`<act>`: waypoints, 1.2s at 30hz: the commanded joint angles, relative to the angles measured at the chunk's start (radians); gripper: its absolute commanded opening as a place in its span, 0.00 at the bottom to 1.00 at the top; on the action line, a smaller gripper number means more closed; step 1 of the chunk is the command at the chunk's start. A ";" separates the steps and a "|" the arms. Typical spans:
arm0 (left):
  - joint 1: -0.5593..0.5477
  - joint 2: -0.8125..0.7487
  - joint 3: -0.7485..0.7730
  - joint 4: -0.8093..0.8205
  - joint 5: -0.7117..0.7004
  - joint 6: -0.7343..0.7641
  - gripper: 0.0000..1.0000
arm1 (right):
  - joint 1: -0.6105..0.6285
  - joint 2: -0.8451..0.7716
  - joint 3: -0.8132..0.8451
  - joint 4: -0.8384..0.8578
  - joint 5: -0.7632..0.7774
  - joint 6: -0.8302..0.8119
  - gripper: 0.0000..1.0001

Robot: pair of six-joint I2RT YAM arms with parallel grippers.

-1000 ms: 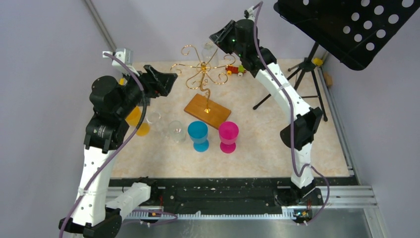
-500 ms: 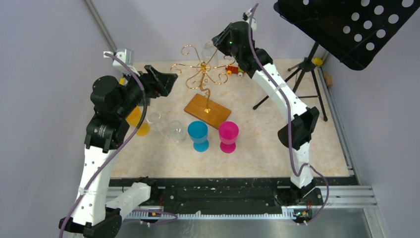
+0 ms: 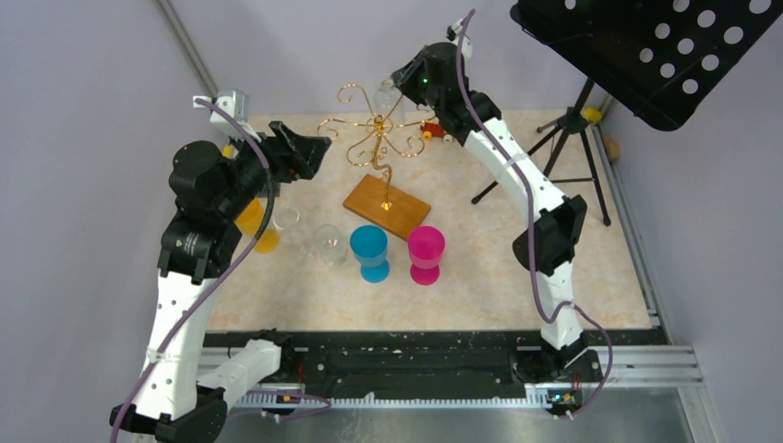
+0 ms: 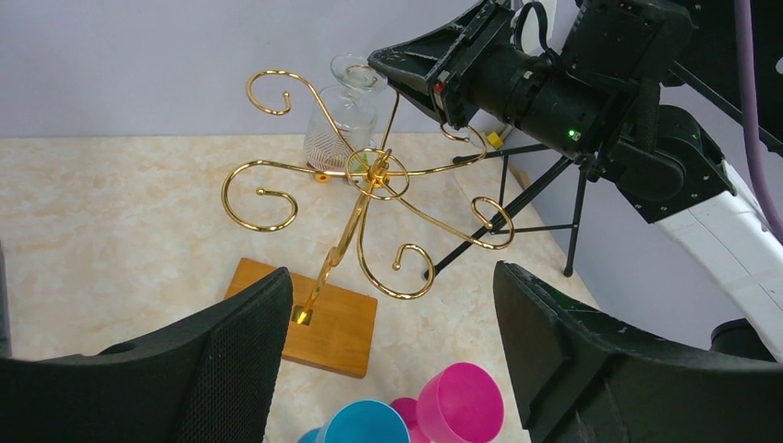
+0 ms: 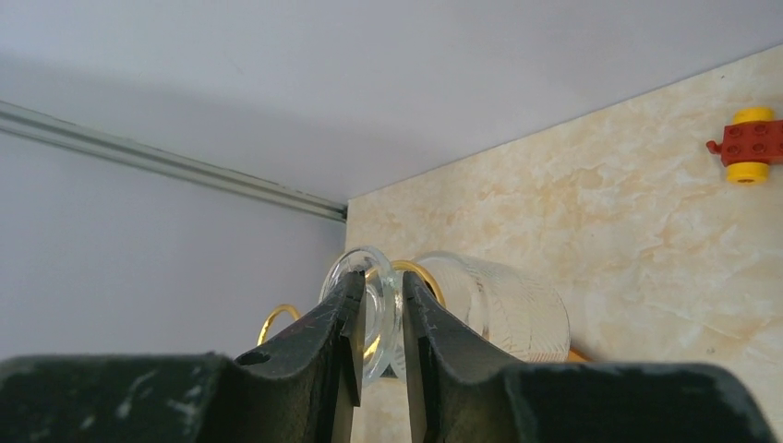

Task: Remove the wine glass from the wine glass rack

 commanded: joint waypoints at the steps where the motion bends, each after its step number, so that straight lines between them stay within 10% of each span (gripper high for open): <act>1: 0.004 -0.002 -0.001 0.023 -0.012 0.009 0.83 | 0.014 -0.024 -0.031 0.102 -0.061 0.037 0.22; 22: 0.004 0.003 0.002 0.024 -0.013 0.001 0.83 | -0.010 -0.051 -0.122 0.163 -0.206 0.193 0.20; 28: 0.004 0.006 0.004 0.023 -0.013 0.001 0.83 | -0.015 -0.042 -0.103 0.134 -0.209 0.164 0.01; 36: 0.004 0.007 0.007 0.020 -0.015 0.001 0.83 | -0.016 -0.076 -0.106 0.160 -0.118 0.094 0.00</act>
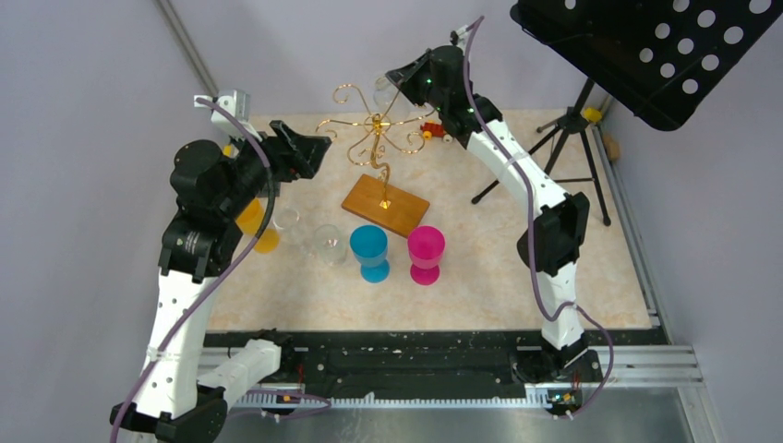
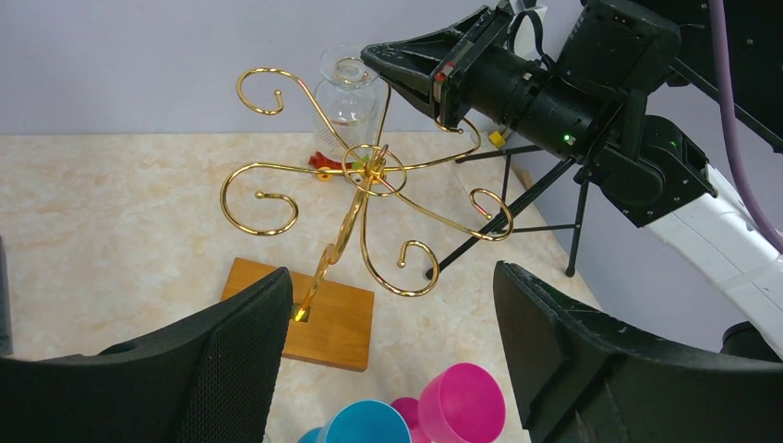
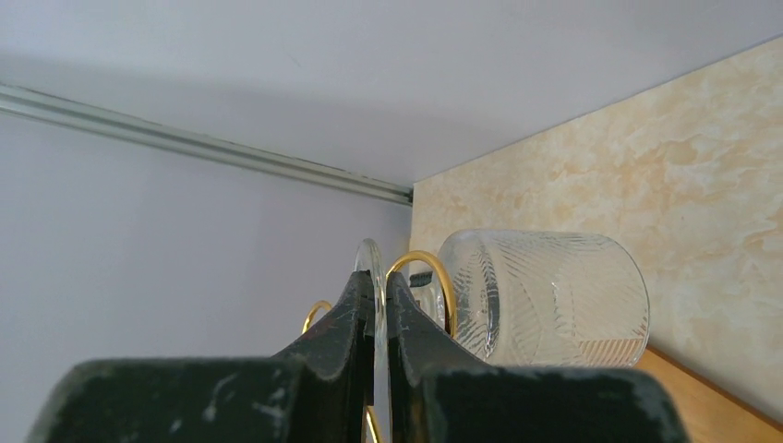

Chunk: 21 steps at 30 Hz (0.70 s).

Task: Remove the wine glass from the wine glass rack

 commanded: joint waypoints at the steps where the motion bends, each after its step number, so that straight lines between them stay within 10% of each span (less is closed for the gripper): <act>1: 0.004 0.004 0.007 0.021 -0.011 0.001 0.83 | 0.011 -0.056 0.018 0.012 0.031 -0.075 0.00; 21: 0.004 0.012 0.003 0.022 0.005 -0.011 0.83 | -0.024 -0.175 -0.145 0.153 0.080 -0.002 0.00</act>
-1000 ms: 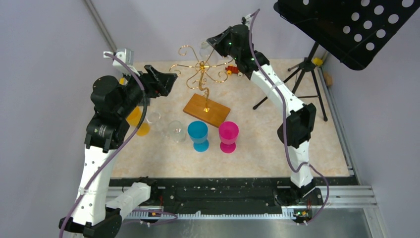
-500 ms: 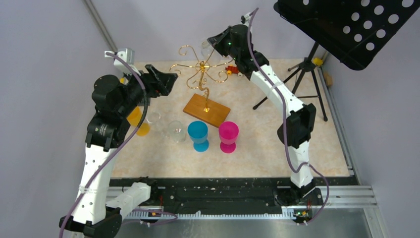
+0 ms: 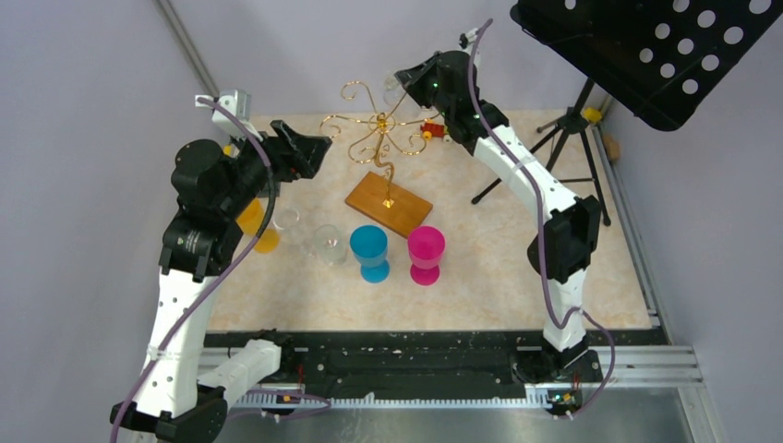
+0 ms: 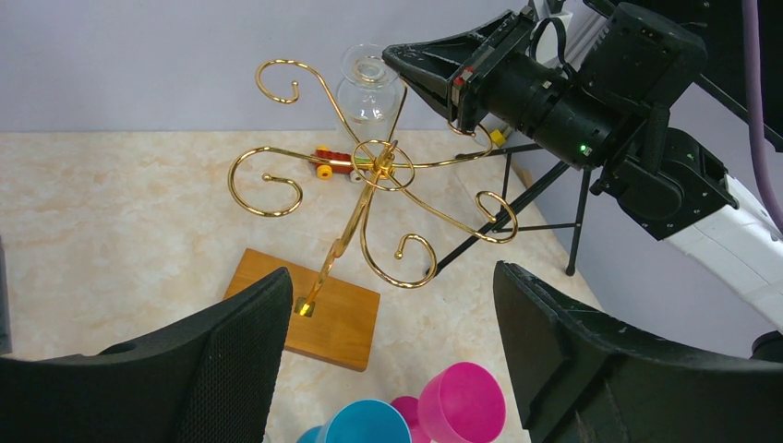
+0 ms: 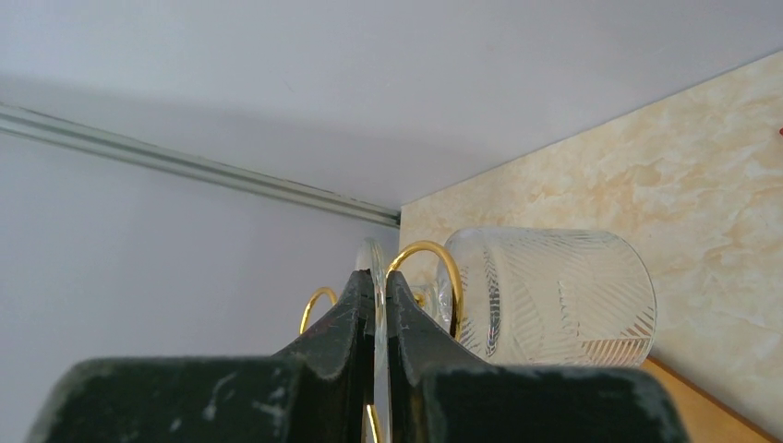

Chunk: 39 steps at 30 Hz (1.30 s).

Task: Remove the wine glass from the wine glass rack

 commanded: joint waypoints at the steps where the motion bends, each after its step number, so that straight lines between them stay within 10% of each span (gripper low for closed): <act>1: 0.004 0.007 0.003 0.022 0.004 -0.010 0.83 | -0.023 -0.079 0.001 0.071 0.010 0.066 0.00; 39: 0.004 0.014 -0.002 0.019 0.001 -0.009 0.83 | -0.066 -0.045 0.078 0.033 0.065 0.161 0.00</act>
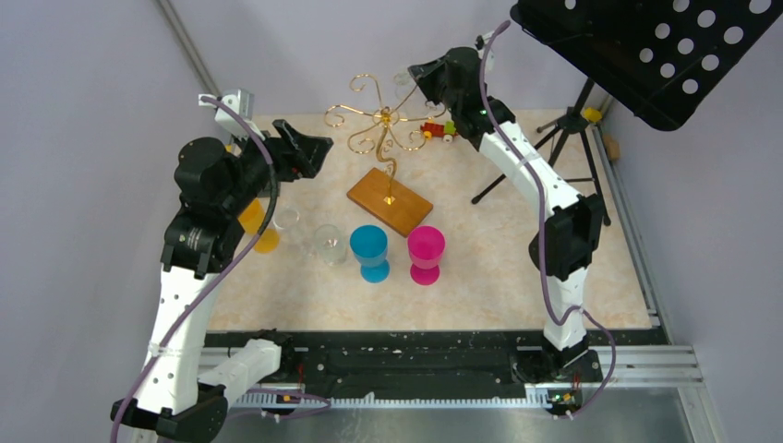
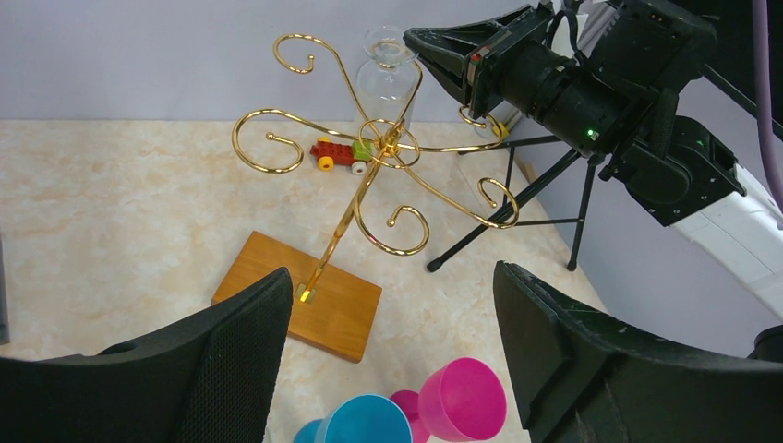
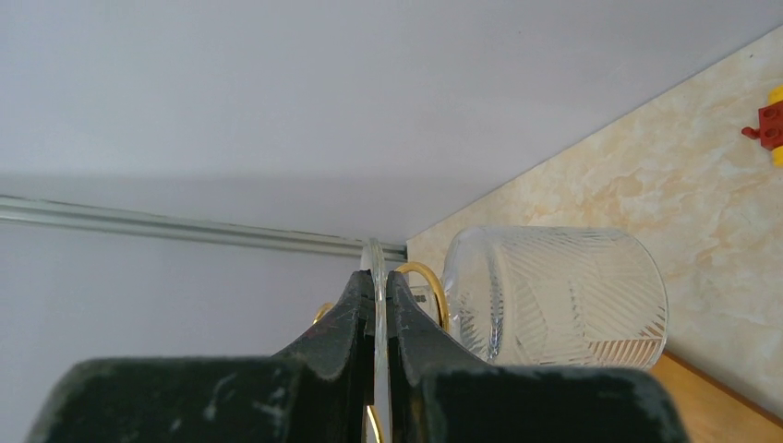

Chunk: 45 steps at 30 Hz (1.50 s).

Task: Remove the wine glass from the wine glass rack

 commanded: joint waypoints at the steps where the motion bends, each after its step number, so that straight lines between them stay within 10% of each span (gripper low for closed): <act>1: 0.004 0.005 -0.005 0.032 -0.002 -0.006 0.83 | -0.018 -0.057 0.072 0.049 0.001 0.036 0.00; 45: 0.004 0.047 -0.050 0.012 -0.054 -0.025 0.82 | -0.046 -0.200 -0.035 -0.007 -0.018 -0.064 0.00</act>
